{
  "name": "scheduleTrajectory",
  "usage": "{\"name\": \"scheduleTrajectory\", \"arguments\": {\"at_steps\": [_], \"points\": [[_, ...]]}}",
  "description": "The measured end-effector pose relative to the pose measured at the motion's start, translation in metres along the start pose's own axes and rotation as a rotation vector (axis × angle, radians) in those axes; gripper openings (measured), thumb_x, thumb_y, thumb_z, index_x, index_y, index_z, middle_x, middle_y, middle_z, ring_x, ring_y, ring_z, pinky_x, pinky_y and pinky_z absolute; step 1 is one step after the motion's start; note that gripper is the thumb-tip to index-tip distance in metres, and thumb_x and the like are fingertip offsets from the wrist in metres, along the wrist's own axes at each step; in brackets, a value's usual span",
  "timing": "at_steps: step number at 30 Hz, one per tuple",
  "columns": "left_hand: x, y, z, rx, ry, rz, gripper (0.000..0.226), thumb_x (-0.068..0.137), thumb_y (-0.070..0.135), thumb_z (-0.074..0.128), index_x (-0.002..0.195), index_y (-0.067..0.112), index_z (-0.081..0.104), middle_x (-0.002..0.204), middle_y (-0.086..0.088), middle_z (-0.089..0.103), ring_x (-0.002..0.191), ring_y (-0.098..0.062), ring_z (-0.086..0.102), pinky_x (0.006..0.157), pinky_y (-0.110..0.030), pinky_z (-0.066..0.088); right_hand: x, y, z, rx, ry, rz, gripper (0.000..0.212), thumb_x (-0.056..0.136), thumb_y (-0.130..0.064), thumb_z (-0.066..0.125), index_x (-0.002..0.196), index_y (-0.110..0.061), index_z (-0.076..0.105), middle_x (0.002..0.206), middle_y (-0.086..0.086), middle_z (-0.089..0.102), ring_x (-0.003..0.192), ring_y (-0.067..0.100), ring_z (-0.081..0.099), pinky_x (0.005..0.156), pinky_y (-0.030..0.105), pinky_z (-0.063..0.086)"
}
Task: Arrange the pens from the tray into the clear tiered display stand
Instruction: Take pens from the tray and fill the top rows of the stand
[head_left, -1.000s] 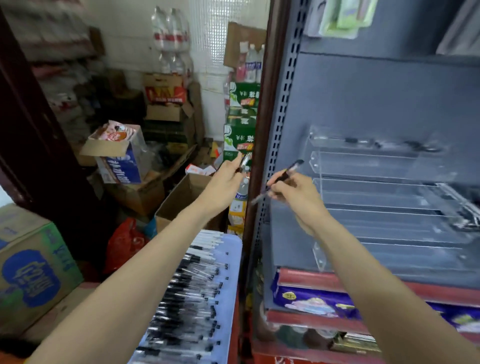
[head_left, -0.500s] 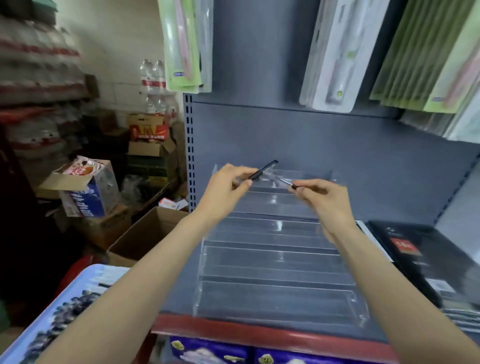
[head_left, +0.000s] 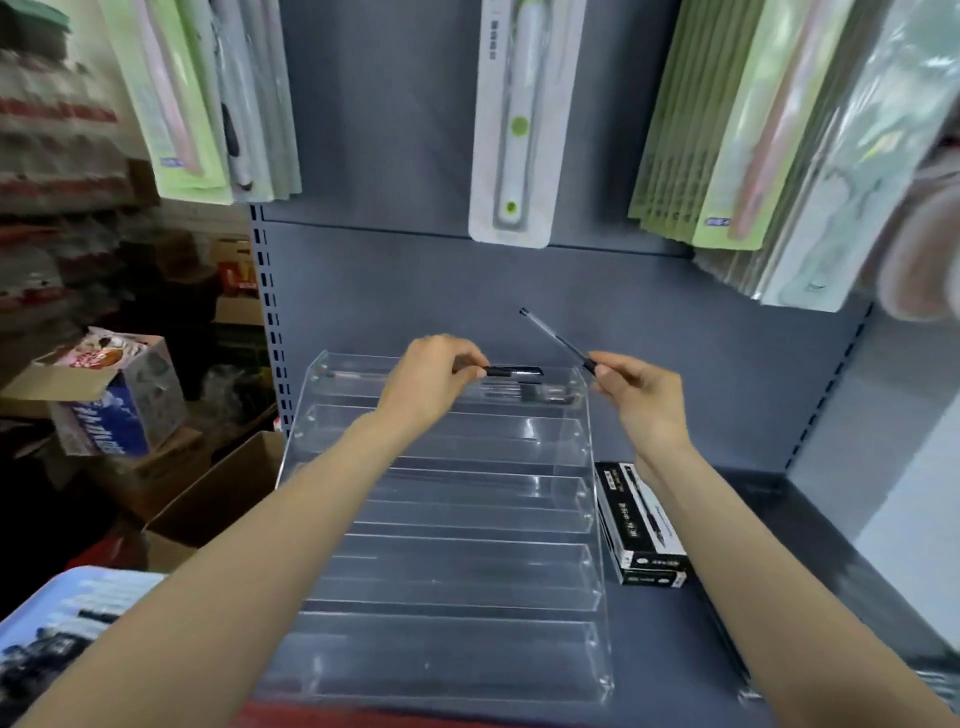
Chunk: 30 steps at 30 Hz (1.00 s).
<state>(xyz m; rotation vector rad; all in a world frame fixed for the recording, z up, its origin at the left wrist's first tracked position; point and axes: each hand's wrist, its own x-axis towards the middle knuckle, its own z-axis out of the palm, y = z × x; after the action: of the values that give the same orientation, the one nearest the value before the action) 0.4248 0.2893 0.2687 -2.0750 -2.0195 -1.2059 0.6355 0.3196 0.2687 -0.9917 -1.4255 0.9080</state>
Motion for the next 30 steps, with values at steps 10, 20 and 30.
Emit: {"name": "scheduleTrajectory", "arguments": {"at_steps": [10,20,30], "points": [[0.032,0.006,0.026,0.014,-0.202,-0.046,0.015,0.087,0.018,0.065,0.099,0.014,0.073,0.100,-0.006,0.071,0.094,-0.019,0.062,0.089,-0.026,0.046,0.016,0.015,-0.011,0.019,-0.036,0.042,0.022,0.089,0.001,0.057,0.103,-0.010,0.070,0.080,-0.002,0.066,0.073,0.007,0.059,0.088,0.022,0.047],[0.030,0.008,0.030,0.017,-0.356,0.022,0.018,0.092,0.019,0.058,0.103,0.013,0.070,0.107,0.000,0.069,0.097,-0.009,0.058,0.084,-0.015,0.038,0.021,0.019,-0.013,0.055,-0.052,0.055,0.022,0.090,-0.001,0.057,0.104,-0.011,0.070,0.082,-0.005,0.066,0.072,0.005,0.058,0.076,0.013,0.046],[0.027,0.012,0.040,0.051,-0.335,0.042,0.021,0.090,0.016,0.059,0.108,0.011,0.067,0.113,-0.004,0.066,0.106,-0.018,0.059,0.089,-0.017,0.039,0.019,0.023,-0.004,0.038,-0.068,0.055,0.022,0.088,-0.002,0.059,0.095,-0.019,0.071,0.085,-0.003,0.069,0.081,0.010,0.062,0.087,0.022,0.048]]}}
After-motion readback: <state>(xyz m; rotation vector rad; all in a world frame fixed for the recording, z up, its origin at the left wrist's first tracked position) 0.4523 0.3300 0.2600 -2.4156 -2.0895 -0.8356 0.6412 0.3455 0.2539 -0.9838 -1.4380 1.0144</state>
